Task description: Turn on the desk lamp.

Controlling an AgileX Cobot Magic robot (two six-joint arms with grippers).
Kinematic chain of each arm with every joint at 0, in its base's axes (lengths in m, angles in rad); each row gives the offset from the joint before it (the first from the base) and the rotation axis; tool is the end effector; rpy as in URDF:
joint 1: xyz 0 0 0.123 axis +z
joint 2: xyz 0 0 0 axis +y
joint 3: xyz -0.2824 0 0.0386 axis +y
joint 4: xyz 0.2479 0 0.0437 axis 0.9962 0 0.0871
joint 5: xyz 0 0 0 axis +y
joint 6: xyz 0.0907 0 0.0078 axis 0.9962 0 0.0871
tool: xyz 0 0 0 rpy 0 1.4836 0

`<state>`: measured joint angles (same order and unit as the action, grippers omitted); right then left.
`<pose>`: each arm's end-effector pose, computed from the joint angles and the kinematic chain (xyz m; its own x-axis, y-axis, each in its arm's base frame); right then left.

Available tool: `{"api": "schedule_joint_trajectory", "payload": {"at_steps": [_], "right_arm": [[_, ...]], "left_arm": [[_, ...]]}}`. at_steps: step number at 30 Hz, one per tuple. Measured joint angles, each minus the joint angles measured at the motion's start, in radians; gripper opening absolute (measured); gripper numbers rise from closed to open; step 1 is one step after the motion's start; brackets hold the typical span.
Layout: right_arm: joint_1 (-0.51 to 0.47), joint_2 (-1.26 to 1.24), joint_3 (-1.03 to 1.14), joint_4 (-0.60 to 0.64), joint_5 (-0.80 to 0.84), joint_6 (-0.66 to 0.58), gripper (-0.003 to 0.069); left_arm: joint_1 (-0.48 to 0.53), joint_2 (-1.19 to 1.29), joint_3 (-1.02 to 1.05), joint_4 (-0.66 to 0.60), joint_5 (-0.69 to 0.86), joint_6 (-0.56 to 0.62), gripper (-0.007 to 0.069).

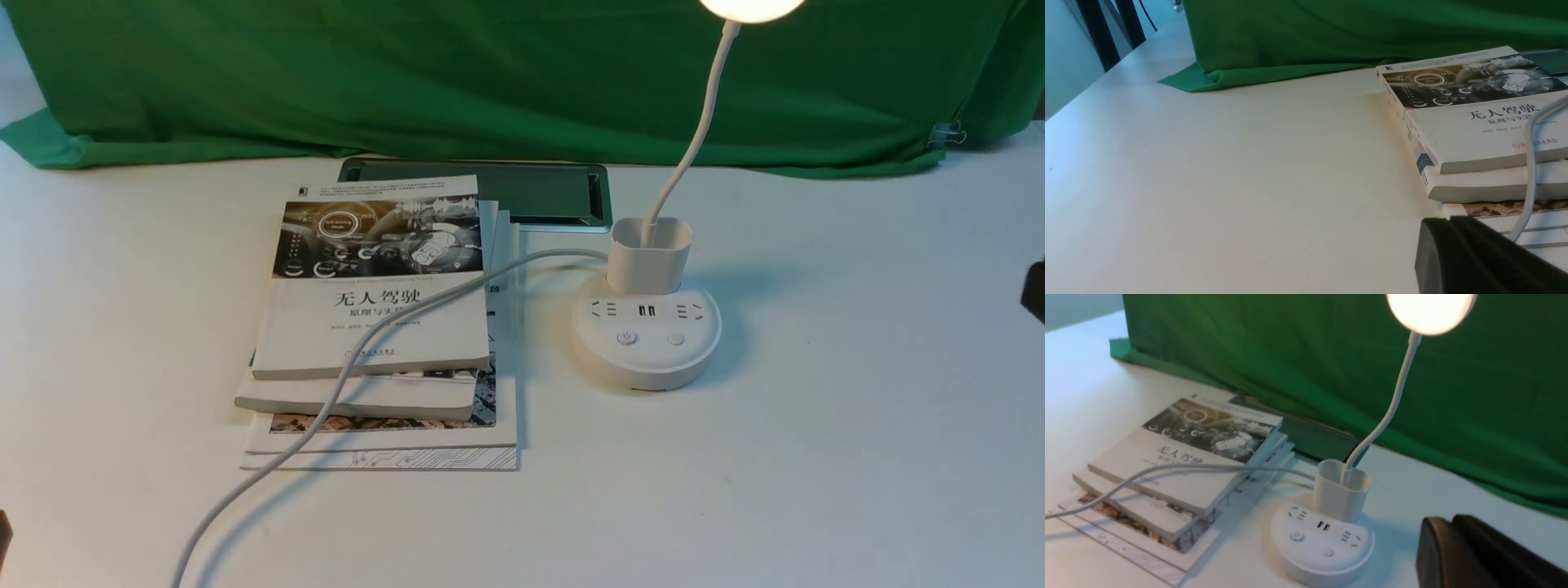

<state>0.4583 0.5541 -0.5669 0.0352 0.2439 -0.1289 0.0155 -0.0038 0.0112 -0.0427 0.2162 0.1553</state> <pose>0.1051 0.0527 0.3381 -0.0853 -0.1476 -0.9854 -0.4601 0.8831 -0.0924 0.0558 0.0000 0.1899 -0.1356 0.1113 -0.9845 0.0090 0.9938 0.1111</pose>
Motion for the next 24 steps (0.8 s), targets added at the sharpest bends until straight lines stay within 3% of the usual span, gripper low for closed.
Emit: {"api": "schedule_joint_trajectory", "payload": {"at_steps": [10,16,19,24], "right_arm": [[-0.024,-0.281,0.248,-0.004,-0.137,0.024,0.0102],[-0.213,-0.447,0.452,-0.048,-0.154,0.158,0.0118],[-0.369,-0.535,0.557,-0.104,-0.145,0.257,0.0127],[-0.473,-0.551,0.573,-0.144,-0.081,0.312,0.0137]], "left_arm": [[0.000,0.000,0.000,0.000,0.000,0.000,0.0021],[0.000,0.000,0.000,0.000,0.000,0.000,0.0021],[0.000,0.000,0.000,0.000,0.000,0.000,0.0021],[0.000,0.000,0.000,0.000,0.002,0.000,0.0021]]}}
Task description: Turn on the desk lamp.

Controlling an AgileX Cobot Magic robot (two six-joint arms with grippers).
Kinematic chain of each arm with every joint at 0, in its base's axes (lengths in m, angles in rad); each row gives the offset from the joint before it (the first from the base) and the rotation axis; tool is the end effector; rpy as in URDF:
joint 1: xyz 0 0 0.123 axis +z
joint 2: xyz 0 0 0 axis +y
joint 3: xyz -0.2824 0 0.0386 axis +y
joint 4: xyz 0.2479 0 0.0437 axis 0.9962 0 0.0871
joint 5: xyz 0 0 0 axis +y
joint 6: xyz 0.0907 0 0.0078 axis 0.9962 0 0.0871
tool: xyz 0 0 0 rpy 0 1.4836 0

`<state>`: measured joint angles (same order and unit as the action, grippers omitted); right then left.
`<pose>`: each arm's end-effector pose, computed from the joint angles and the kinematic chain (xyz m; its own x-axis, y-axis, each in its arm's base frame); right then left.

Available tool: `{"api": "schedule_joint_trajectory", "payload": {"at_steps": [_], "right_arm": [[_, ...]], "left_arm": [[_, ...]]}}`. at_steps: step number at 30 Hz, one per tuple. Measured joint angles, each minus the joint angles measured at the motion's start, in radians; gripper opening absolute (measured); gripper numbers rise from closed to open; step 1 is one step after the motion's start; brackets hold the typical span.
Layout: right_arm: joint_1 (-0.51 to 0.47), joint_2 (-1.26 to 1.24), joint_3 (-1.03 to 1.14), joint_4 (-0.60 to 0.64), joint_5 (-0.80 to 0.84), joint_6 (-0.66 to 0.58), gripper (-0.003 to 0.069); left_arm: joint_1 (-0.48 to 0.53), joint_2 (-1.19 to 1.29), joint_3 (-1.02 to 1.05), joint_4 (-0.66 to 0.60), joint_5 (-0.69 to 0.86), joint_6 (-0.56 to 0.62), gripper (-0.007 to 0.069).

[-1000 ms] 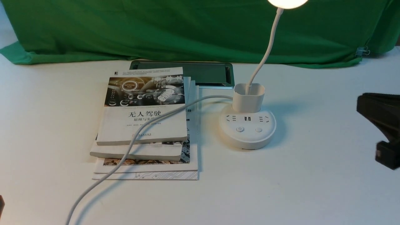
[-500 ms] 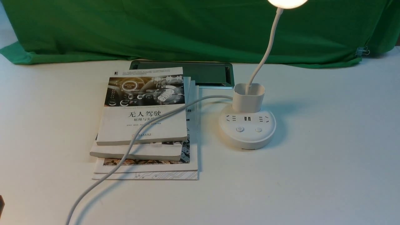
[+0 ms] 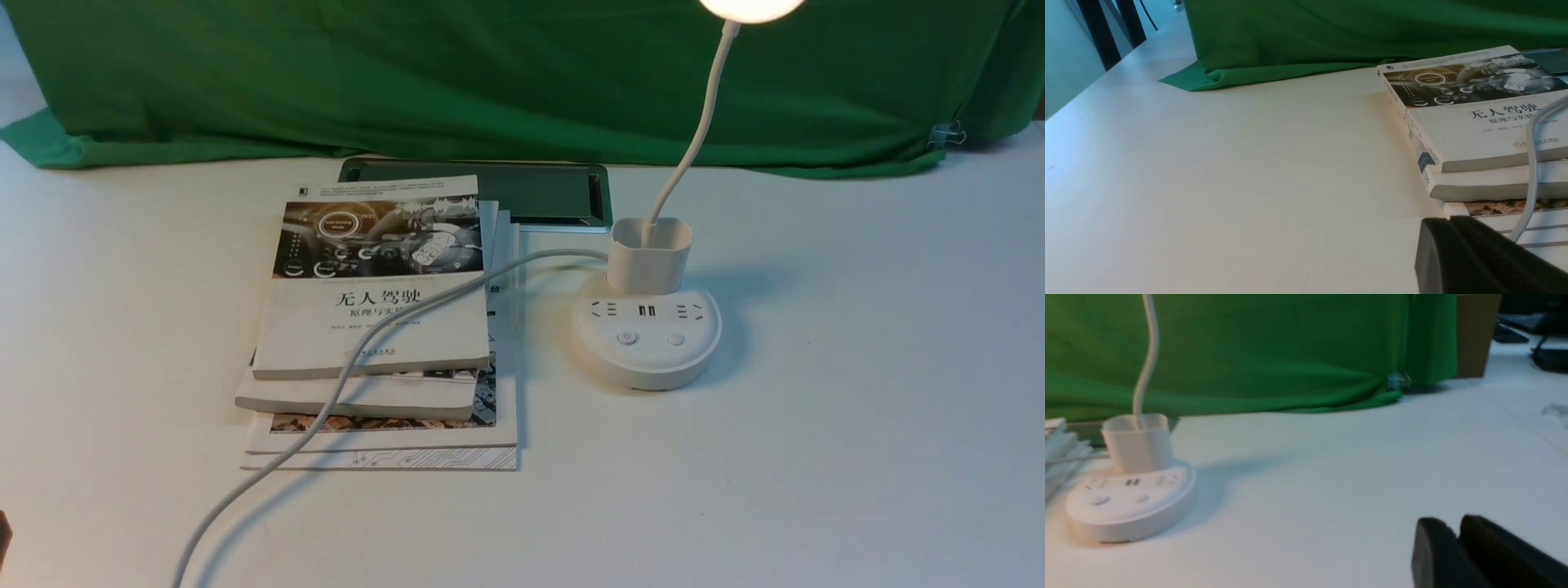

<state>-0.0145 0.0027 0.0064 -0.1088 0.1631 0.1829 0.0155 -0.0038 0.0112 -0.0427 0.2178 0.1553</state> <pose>0.0567 -0.0024 0.1960 -0.0813 0.0766 -0.9937 0.0383 0.9965 0.0737 0.0558 0.0000 0.1898 -0.1372 0.1112 -0.9843 0.0092 0.9938 0.1110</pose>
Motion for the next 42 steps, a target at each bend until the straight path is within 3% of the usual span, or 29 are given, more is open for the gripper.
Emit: {"api": "schedule_joint_trajectory", "payload": {"at_steps": [42], "right_arm": [[-0.004,0.000,0.004,-0.013,0.052,0.009,0.0236]], "left_arm": [[0.000,0.000,0.000,0.000,0.002,0.000,0.0021]]}}
